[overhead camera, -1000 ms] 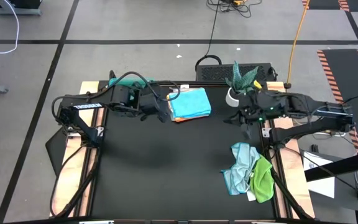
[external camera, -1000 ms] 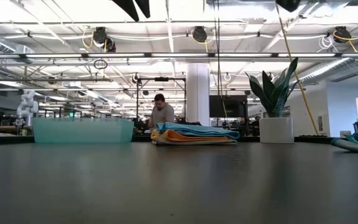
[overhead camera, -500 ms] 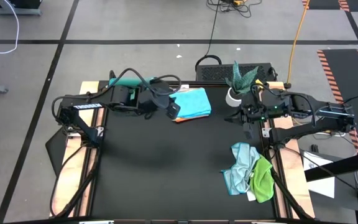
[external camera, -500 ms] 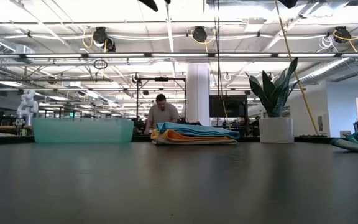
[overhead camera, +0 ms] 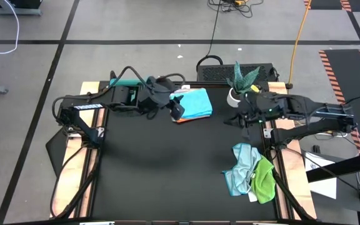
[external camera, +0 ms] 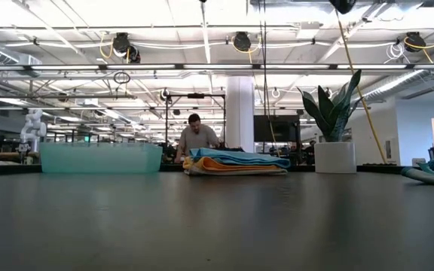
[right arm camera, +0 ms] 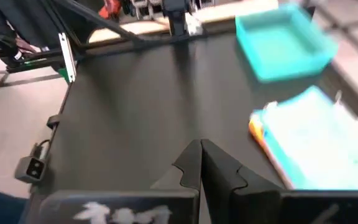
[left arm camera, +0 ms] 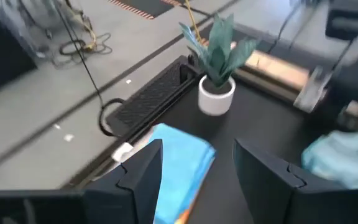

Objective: Fold microfiber towels
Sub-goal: Fold the light blue microfiber towel

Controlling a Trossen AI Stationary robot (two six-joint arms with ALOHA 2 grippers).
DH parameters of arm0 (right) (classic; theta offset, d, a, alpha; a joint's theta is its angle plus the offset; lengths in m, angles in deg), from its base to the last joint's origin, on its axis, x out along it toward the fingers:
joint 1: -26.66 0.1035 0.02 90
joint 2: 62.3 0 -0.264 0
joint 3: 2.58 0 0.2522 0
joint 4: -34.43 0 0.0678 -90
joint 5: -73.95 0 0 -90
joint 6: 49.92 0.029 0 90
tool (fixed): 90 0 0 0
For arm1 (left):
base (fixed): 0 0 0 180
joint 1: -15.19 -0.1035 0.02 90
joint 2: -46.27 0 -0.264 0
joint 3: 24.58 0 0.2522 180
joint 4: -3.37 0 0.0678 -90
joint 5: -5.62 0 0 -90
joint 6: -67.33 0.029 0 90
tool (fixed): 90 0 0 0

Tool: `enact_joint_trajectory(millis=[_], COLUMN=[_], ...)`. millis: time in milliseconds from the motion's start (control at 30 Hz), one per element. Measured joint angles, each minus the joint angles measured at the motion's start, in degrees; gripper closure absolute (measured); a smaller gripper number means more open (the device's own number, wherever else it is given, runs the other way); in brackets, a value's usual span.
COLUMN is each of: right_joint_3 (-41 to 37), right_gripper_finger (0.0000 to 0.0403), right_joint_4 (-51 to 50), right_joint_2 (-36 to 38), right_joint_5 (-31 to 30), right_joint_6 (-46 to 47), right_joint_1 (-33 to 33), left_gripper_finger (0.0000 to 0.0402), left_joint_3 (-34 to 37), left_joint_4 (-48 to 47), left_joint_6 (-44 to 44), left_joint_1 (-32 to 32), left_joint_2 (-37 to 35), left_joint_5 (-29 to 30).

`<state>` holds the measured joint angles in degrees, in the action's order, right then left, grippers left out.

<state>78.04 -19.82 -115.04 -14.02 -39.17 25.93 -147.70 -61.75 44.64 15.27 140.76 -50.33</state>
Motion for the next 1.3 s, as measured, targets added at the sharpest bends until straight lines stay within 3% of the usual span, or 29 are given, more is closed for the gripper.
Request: enact_joint_trajectory(millis=[133,300,433,633,800,867,1067,1300], right_joint_3=[-1.0,-1.0,-1.0,-1.0,-1.3,-2.7,-11.8,-22.8], right_gripper_finger=[0.0403,0.0394,0.0369,0.0323,0.0305,0.0301,0.0286,0.0270], right_joint_4=[-8.4,-22.2,-29.3,-31.9,-36.1,-36.8,-38.2,-29.9], right_joint_2=[-0.8,-2.6,-5.3,-8.3,-9.3,-9.4,-9.5,-9.5], right_joint_5=[2.7,0.8,0.3,-0.7,-0.6,-0.4,3.7,5.0], right_joint_6=[5.8,8.6,7.3,2.5,2.0,3.0,8.0,6.5], right_joint_1=[-0.8,-2.0,-4.1,-6.8,-8.3,-8.6,-8.7,-9.3], left_gripper_finger=[0.0204,0.0204,0.0204,0.0204,0.0204,0.0204,0.0204,0.0204], left_joint_3=[0.0,0.0,0.0,0.0,0.0,0.0,0.1,0.1], left_joint_4=[-0.2,2.3,2.5,2.3,2.1,2.3,2.0,2.0], left_joint_6=[-0.6,-3.6,-6.9,-8.5,-13.0,-10.8,-7.4,-5.8], left_joint_1=[0.0,0.0,0.7,0.8,0.8,0.6,0.3,0.3], left_joint_2=[0.0,0.0,0.0,0.0,0.5,1.1,2.4,2.4], left_joint_5=[-3.2,-12.0,-10.0,-17.0,-10.8,-9.6,-10.0,-11.1])
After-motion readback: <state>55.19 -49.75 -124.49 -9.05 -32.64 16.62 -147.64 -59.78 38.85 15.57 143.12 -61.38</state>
